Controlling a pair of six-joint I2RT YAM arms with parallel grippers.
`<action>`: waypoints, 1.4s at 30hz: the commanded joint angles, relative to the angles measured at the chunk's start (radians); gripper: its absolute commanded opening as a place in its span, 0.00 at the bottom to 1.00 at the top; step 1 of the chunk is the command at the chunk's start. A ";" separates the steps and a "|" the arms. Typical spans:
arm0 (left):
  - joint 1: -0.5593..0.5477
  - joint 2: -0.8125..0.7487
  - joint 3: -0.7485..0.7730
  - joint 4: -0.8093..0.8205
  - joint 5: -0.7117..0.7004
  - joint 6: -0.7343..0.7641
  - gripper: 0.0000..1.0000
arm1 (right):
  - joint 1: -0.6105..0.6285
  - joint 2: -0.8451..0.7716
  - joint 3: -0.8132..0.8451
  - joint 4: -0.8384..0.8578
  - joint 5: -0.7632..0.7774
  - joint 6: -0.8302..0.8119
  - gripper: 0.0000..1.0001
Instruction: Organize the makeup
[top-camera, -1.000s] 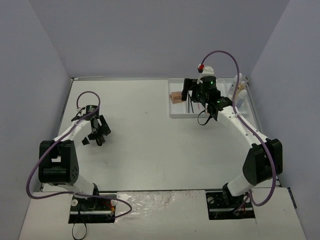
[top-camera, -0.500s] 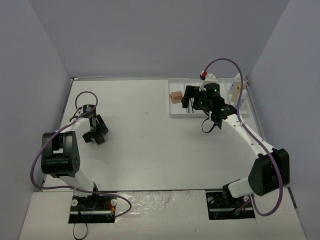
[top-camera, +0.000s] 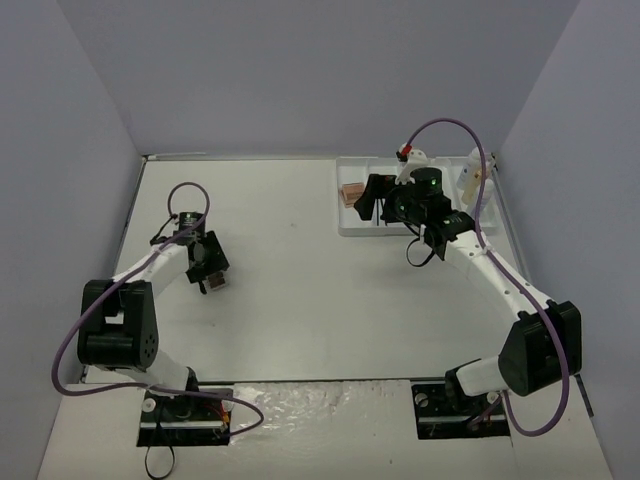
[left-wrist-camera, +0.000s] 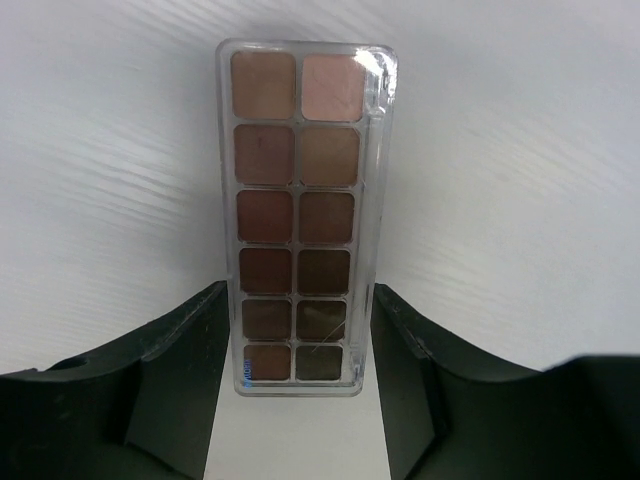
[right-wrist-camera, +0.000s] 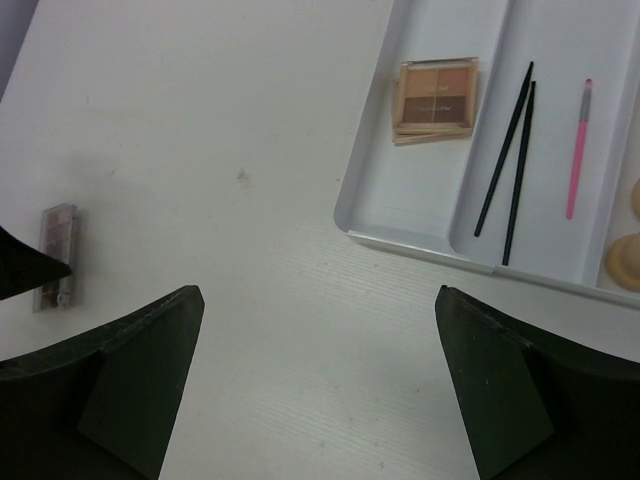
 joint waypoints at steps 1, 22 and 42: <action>-0.162 -0.138 0.106 -0.022 0.070 0.006 0.28 | 0.001 -0.055 0.025 0.087 -0.156 0.053 0.99; -0.488 -0.252 0.227 0.300 0.261 -0.102 0.27 | 0.252 0.129 0.201 0.156 -0.190 0.296 0.84; -0.518 -0.253 0.195 0.404 0.267 -0.151 0.27 | 0.282 0.148 0.131 0.159 -0.072 0.337 0.48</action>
